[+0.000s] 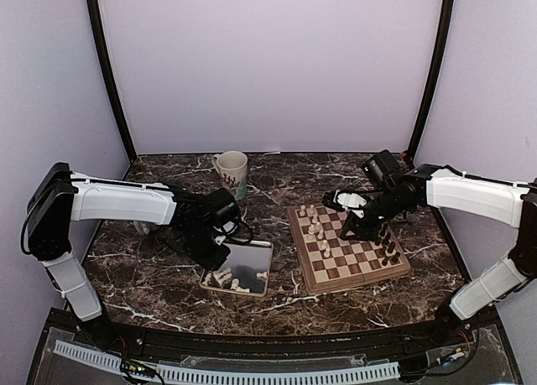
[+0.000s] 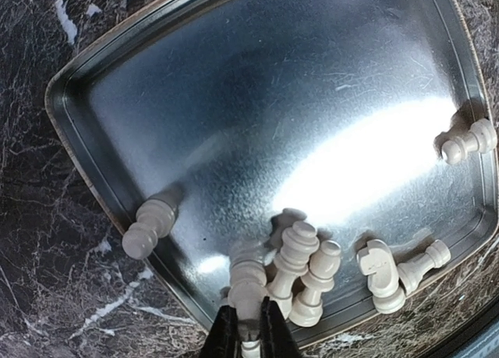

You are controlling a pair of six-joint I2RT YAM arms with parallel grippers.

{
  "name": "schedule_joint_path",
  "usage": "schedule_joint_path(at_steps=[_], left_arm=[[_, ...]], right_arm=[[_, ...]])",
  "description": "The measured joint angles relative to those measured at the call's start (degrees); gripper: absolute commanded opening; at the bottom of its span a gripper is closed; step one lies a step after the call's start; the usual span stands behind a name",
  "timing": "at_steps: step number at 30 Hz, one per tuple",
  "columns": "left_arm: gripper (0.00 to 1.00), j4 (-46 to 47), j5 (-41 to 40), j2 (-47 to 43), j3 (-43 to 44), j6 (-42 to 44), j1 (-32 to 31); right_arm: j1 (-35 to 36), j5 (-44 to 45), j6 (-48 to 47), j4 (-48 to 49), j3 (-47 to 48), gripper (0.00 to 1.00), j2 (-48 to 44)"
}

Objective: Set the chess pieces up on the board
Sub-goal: Pick up the knight from the storage box, then place the knight at g1.

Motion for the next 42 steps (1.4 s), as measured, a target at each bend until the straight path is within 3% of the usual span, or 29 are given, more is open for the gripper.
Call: schedule_joint_path(at_steps=[26, 31, 36, 42], left_arm=[[0.01, 12.9, -5.1, 0.5, 2.5, 4.4, -3.1], [0.03, 17.4, -1.0, 0.5, 2.5, 4.3, -3.5], [0.04, 22.5, 4.6, 0.5, 3.7, 5.1, -5.3], [0.04, 25.5, 9.0, 2.4, 11.4, 8.1, -8.2]], right_arm=[[0.0, 2.4, 0.4, 2.1, -2.7, 0.28, -0.5], [-1.3, 1.1, 1.1, 2.1, -2.7, 0.28, -1.1], [-7.0, -2.6, 2.4, 2.2, -2.8, 0.28, -2.9], [-11.0, -5.5, 3.8, 3.6, -4.8, 0.28, -5.3]])
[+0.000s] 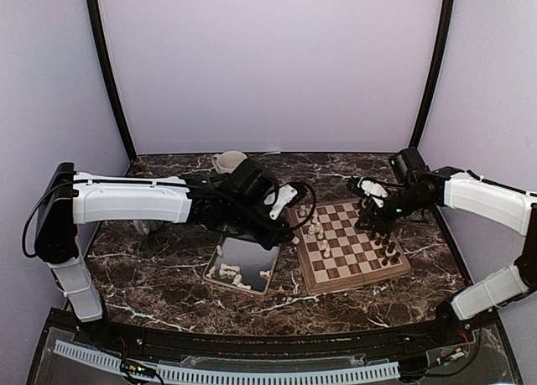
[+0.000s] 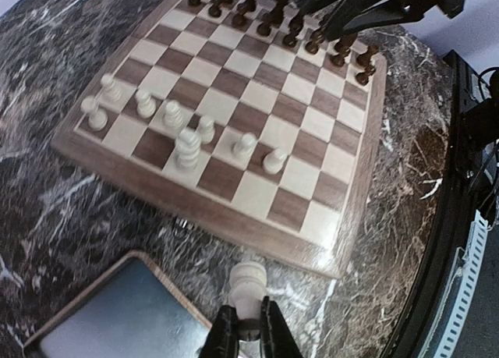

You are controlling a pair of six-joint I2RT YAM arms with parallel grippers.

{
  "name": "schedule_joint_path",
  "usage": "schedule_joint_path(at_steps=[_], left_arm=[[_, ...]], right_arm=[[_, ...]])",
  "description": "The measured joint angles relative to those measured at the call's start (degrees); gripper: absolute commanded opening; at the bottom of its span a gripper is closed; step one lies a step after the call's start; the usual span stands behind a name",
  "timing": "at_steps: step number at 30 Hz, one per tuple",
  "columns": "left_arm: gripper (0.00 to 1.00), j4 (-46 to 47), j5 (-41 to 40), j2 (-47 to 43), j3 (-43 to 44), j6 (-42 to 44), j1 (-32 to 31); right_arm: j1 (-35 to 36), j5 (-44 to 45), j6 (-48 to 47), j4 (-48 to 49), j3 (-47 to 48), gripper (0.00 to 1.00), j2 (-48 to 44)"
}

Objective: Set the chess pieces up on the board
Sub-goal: Place the knight at g1.

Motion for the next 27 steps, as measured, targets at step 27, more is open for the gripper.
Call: schedule_joint_path(at_steps=[27], left_arm=[[0.3, -12.8, -2.1, 22.7, 25.3, 9.9, -7.5]], right_arm=[[-4.1, -4.1, 1.3, 0.7, -0.8, 0.31, -0.2]])
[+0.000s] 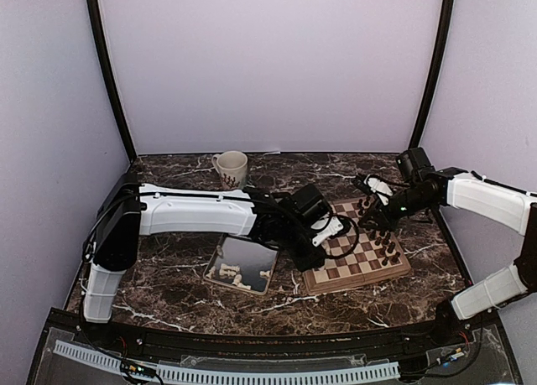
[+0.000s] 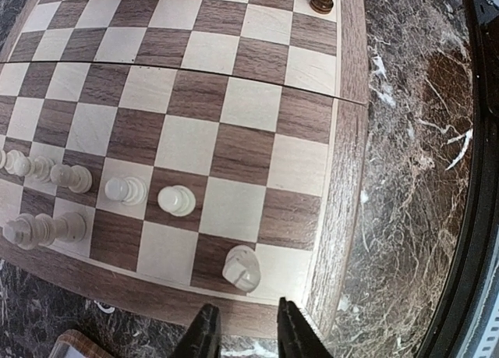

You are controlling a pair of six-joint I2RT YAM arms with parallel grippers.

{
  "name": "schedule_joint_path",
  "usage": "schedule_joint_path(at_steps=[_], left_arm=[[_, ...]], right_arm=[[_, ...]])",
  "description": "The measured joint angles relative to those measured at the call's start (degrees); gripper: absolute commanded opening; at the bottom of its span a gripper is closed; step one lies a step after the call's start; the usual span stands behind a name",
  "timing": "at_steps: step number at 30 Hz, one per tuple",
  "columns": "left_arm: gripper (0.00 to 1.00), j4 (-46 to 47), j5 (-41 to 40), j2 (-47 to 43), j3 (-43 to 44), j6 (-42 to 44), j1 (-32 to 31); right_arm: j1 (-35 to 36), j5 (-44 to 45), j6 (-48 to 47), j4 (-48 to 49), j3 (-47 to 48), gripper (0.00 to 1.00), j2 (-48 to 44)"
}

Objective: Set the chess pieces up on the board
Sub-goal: Place the knight at g1, then pick up the knight from g1.

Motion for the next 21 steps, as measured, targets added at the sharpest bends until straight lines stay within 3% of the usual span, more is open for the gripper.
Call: schedule_joint_path(at_steps=[8, 13, 21], left_arm=[[0.37, -0.5, -0.1, -0.9, 1.4, -0.2, 0.0], [0.43, -0.5, -2.5, -8.6, -4.5, -0.1, 1.2], [0.44, 0.7, -7.1, -21.6, -11.5, -1.6, 12.3]], right_arm=[[0.3, -4.1, -3.0, -3.5, 1.5, 0.34, 0.0], [4.2, -4.7, -7.0, -6.8, 3.5, 0.36, 0.1], [14.4, -2.2, -10.4, -10.0, 6.4, 0.36, 4.1]])
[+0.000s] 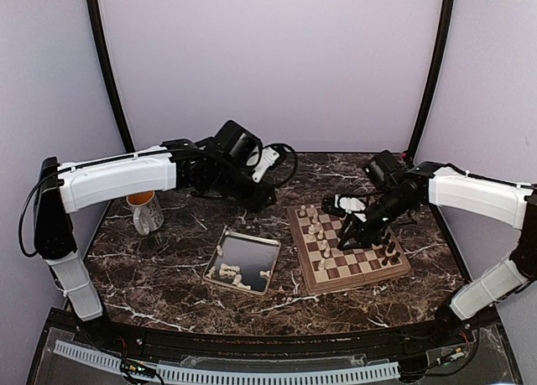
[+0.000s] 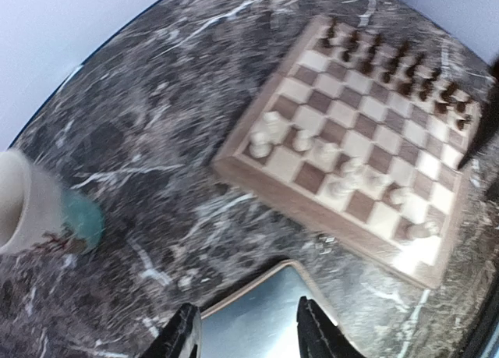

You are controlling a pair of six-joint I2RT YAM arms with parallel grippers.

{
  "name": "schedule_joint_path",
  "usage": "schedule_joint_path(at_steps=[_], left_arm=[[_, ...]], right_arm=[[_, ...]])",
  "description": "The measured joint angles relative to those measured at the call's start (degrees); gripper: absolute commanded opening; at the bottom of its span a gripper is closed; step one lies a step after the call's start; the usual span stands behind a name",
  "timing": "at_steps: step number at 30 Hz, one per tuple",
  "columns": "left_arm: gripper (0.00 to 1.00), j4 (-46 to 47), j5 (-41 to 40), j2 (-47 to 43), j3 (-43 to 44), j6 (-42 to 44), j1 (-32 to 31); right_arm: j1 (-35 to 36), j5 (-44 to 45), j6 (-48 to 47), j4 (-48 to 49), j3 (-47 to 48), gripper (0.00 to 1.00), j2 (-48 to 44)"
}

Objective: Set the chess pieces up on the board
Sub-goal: Pick up the knight from g1, then place the knight on b1.

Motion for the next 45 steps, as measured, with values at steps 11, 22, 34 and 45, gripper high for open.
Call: schedule_joint_path(at_steps=[11, 22, 34, 45], left_arm=[[0.43, 5.4, -0.3, -2.5, -12.1, -2.9, 6.6], [0.43, 7.7, 1.2, -2.5, -13.2, -3.3, 6.5], [0.43, 7.7, 1.5, -2.5, -13.2, -3.3, 6.5], [0.43, 7.6, -0.4, -2.5, -13.2, -3.3, 6.5]], right_arm=[[9.3, 6.8, -0.1, -1.0, 3.4, 0.37, 8.9], [12.3, 10.5, 0.8, -0.9, 5.7, 0.34, 15.1], [12.7, 11.9, 2.1, -1.6, 8.4, 0.14, 16.8], [11.5, 12.6, 2.3, -4.4, 18.8, 0.13, 16.8]])
